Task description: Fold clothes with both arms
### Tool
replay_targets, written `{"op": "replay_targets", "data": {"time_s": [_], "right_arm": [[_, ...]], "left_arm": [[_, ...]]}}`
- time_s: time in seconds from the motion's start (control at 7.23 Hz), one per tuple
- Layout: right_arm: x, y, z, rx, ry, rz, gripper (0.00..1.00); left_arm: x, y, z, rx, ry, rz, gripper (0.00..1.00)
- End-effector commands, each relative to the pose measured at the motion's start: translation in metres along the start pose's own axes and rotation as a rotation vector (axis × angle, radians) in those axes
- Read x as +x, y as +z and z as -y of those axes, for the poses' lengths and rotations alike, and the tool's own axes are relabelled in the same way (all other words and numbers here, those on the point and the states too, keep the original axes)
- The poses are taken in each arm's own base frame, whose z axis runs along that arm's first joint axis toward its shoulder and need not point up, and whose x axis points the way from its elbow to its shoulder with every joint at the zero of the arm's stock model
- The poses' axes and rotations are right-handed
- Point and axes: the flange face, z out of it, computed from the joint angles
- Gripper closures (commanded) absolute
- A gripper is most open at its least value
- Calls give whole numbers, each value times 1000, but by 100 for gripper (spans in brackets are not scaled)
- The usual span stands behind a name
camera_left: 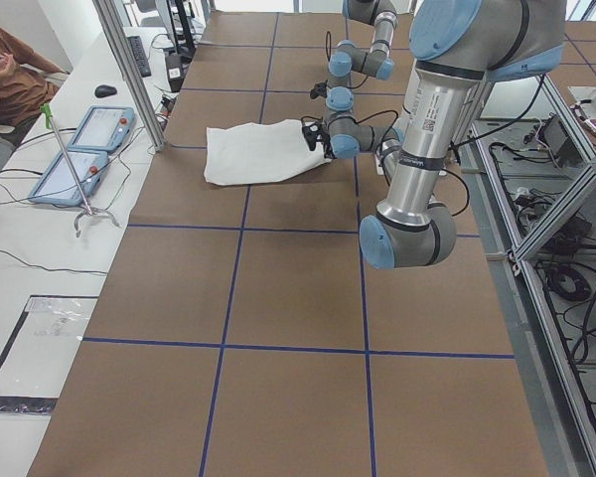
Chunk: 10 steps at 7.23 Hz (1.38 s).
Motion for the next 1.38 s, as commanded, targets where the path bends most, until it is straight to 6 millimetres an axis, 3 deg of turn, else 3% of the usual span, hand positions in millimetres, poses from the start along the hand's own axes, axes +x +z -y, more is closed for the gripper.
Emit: {"op": "replay_targets", "data": {"time_s": [0.0,0.41,1.24], "right_arm": [[0,0,-1,-1,0,-1,76],[-1,-1,-2,-3,-2,1,93],[-5,-8,-4,-5,-1,7,100]], "left_arm": [[0,0,0,0,0,0,100],[0,0,0,2,0,-1,100],[0,1,1,2,0,0,100]]}}
